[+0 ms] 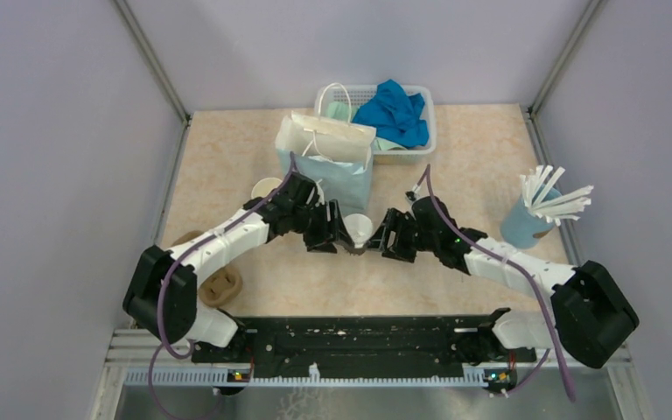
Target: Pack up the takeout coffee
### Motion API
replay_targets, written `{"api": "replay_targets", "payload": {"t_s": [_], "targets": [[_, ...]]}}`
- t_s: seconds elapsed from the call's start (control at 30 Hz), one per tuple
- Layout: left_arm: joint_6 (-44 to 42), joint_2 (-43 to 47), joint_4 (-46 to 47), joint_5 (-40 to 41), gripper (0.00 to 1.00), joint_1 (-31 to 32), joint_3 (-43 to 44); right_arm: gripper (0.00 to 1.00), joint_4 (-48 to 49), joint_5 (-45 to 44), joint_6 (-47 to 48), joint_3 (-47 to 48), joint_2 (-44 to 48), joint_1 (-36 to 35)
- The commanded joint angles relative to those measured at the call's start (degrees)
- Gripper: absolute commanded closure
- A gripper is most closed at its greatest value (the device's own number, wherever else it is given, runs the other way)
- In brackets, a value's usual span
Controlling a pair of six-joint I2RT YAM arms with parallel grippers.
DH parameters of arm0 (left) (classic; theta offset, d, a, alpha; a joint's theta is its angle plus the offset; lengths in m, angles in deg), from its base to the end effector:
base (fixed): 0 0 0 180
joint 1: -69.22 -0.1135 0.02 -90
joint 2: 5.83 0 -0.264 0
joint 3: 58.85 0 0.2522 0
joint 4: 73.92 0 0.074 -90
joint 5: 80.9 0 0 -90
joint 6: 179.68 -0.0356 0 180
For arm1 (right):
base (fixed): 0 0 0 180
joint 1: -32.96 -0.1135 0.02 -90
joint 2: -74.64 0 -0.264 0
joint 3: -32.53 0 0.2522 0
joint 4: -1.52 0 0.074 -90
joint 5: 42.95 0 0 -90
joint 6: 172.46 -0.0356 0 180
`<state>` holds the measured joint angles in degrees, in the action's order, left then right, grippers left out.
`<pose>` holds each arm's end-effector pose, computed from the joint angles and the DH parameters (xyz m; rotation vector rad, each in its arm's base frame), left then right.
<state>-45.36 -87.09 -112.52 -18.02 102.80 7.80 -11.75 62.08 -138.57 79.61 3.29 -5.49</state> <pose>0.2303 -0.1724 0.2262 -0.0375 2.7374 -1.0824 0.1912 0.1636 0.1939 0.2206 2.4667 1.1157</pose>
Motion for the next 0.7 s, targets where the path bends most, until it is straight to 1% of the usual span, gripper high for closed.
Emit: {"api": "replay_targets", "payload": {"t_s": [0.0, 0.07, 0.2, 0.3, 0.4, 0.53, 0.67], "targets": [[-2.03, 2.91, -1.10, 1.03, 0.32, 0.27, 4.44, 0.30, -14.71, 1.13, 11.40, 8.35, 1.09, -0.30], [-2.32, 4.52, -1.66, 0.97, 0.29, 0.19, 5.36, 0.25, -18.47, 0.56, 14.81, 10.53, 2.35, -0.22], [-3.05, 8.72, -4.09, 1.94, 0.24, -0.42, 6.99, 0.12, -22.84, -1.84, 22.34, 14.25, 4.29, -0.29], [-4.00, 12.14, -6.25, 3.42, 0.21, -1.53, 8.02, 0.09, -26.82, -1.87, 28.69, 19.43, 1.31, -0.39], [-4.67, 16.36, -7.41, 6.79, 0.18, -2.02, 8.37, 0.03, -30.86, -5.07, 34.23, 25.90, -3.29, -1.59], [-5.74, 22.85, -8.45, 11.70, 0.14, -2.11, 7.55, 0.01, -35.35, -8.51, 39.81, 33.48, -9.89, -3.94], [-6.83, 26.85, -11.59, 14.39, 0.13, -2.22, 7.76, 0.01, -37.30, -12.09, 42.42, 38.29, -15.26, -7.01]]}}
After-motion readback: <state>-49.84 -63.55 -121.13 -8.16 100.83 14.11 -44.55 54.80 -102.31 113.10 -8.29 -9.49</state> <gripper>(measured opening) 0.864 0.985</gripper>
